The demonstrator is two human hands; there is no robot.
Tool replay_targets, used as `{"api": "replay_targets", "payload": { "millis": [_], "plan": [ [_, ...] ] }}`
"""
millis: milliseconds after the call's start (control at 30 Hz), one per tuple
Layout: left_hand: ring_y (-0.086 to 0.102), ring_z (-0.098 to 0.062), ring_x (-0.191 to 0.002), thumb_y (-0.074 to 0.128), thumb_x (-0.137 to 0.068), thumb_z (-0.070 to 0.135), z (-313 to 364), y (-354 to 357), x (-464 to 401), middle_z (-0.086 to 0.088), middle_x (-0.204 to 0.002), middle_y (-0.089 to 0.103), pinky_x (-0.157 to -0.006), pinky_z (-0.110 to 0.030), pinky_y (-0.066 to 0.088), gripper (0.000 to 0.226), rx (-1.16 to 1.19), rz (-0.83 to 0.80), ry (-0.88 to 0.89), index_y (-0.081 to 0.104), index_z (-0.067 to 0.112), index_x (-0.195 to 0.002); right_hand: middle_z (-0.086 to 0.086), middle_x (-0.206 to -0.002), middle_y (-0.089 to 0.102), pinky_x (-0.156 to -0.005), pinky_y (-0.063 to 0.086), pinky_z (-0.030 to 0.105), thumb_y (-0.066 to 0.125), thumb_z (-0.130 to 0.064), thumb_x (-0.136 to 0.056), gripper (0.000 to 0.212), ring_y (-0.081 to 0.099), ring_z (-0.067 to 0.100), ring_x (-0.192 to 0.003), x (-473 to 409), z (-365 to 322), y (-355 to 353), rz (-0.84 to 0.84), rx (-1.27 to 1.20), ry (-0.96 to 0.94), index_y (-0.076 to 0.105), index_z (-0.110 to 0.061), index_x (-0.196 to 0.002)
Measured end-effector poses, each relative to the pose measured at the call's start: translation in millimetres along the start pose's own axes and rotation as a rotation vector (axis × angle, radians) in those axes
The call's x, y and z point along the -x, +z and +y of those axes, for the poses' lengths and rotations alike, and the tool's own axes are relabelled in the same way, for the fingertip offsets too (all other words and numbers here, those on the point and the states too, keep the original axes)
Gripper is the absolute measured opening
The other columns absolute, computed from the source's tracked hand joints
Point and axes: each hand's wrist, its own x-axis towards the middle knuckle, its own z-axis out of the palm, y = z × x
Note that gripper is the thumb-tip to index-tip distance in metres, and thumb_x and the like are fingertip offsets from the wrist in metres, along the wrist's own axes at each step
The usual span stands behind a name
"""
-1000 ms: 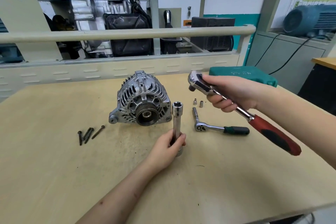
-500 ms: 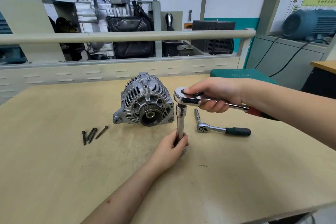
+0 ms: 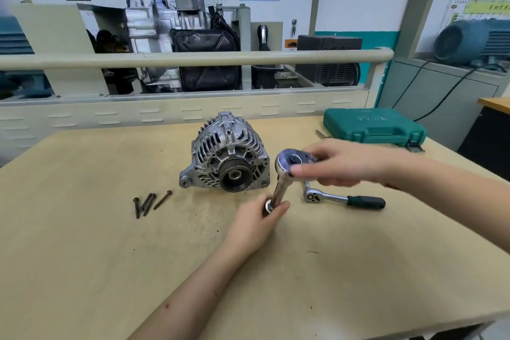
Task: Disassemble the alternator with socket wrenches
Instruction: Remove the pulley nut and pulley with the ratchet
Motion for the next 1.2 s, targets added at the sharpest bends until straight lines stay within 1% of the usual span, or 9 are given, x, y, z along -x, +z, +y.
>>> {"api": "replay_targets", "payload": {
  "millis": [100, 233, 367, 533, 600, 767, 1033, 1133, 1200],
  "plan": [
    [0.055, 0.003, -0.068, 0.067, -0.075, 0.044, 0.6, -21.3, 1.4, 0.018, -0.074, 0.061, -0.056, -0.009, 0.04, 0.019, 0.065, 0.127, -0.11, 0.061, 0.027, -0.08, -0.015, -0.053, 0.045, -0.045, 0.029, 0.011, 0.056, -0.062, -0.063, 0.038, 0.037, -0.001, -0.046, 16.2, -1.0, 27.3, 0.173, 0.084, -0.252, 0.053, -0.024, -0.068],
    [0.056, 0.004, -0.044, 0.064, -0.076, 0.0, 8.3, -41.4, 11.5, 0.008, -0.055, 0.063, -0.042, -0.01, 0.042, 0.013, 0.416, 0.053, -0.283, 0.059, 0.011, -0.076, -0.012, -0.052, 0.046, -0.049, 0.032, 0.019, 0.062, -0.061, -0.07, 0.037, 0.045, 0.004, -0.051, 25.9, 2.9, 57.4, 0.24, 0.315, -0.365, 0.048, -0.026, -0.068],
    [0.067, -0.01, -0.055, 0.046, -0.084, -0.016, 15.2, -49.4, 17.3, -0.013, -0.084, 0.064, -0.049, -0.019, 0.052, 0.017, 0.739, 0.039, -0.412, 0.057, -0.006, -0.091, -0.003, -0.059, 0.055, -0.05, 0.035, 0.029, 0.063, -0.059, -0.074, 0.039, 0.055, 0.023, -0.058, 21.4, 12.0, 84.2, 0.324, 0.624, -0.476, 0.051, -0.022, -0.08],
    [0.067, -0.016, -0.053, 0.033, -0.096, 0.005, 27.3, -56.3, 12.9, -0.018, -0.082, 0.065, -0.045, -0.023, 0.053, 0.031, 0.956, -0.003, -0.482, 0.051, -0.013, -0.112, 0.004, -0.078, 0.065, -0.054, 0.035, 0.031, 0.05, -0.065, -0.08, 0.048, 0.059, 0.027, -0.071, 9.8, 17.7, 91.8, 0.386, 0.75, -0.441, 0.051, -0.019, -0.094],
    [0.065, -0.017, -0.05, 0.033, -0.099, 0.017, 28.3, -56.3, 13.1, -0.016, -0.077, 0.064, -0.041, -0.023, 0.051, 0.03, 1.071, 0.017, -0.521, 0.052, -0.006, -0.105, 0.004, -0.076, 0.065, -0.052, 0.033, 0.029, 0.05, -0.065, -0.08, 0.048, 0.06, 0.027, -0.069, 9.9, 17.2, 92.8, 0.363, 0.812, -0.448, 0.051, -0.018, -0.092],
    [0.058, -0.012, -0.039, 0.041, -0.097, 0.018, 30.1, -50.7, 12.3, -0.009, -0.065, 0.057, -0.038, -0.019, 0.048, 0.027, 1.14, 0.056, -0.629, 0.053, -0.001, -0.082, -0.002, -0.045, 0.054, -0.036, 0.022, 0.015, 0.078, -0.056, -0.06, 0.049, 0.05, 0.02, -0.034, 5.9, 11.7, 97.4, 0.471, 0.948, -0.611, 0.057, -0.012, -0.066],
    [0.033, -0.005, -0.025, 0.037, -0.099, 0.026, 36.4, -44.3, 2.3, 0.002, -0.039, 0.039, -0.027, -0.013, 0.027, 0.033, 1.345, 0.007, -0.73, 0.046, 0.003, -0.076, 0.007, -0.089, 0.064, -0.051, 0.02, 0.03, 0.047, -0.063, -0.083, 0.053, 0.06, 0.029, -0.081, -7.8, 12.7, 92.5, 0.295, 0.903, -0.547, 0.049, -0.015, -0.105],
    [0.028, -0.004, -0.022, 0.037, -0.099, 0.033, 38.8, -39.5, 1.2, 0.005, -0.033, 0.033, -0.026, -0.011, 0.022, 0.042, 1.503, 0.004, -0.754, 0.042, 0.007, -0.066, 0.004, -0.086, 0.066, -0.043, 0.011, 0.023, 0.057, -0.061, -0.078, 0.057, 0.062, 0.024, -0.076, -6.5, 6.3, 82.5, 0.291, 0.933, -0.614, 0.054, -0.016, -0.114],
    [0.025, -0.005, -0.02, 0.039, -0.098, 0.035, 38.2, -37.1, 0.3, 0.005, -0.031, 0.031, -0.025, -0.011, 0.02, 0.047, 1.613, 0.03, -0.759, 0.037, 0.01, -0.058, -0.002, -0.069, 0.067, -0.046, 0.003, 0.013, 0.074, -0.057, -0.063, 0.057, 0.062, 0.019, -0.055, -2.4, 4.8, 79.7, 0.411, 0.975, -0.695, 0.066, -0.016, -0.101]
  ]
}}
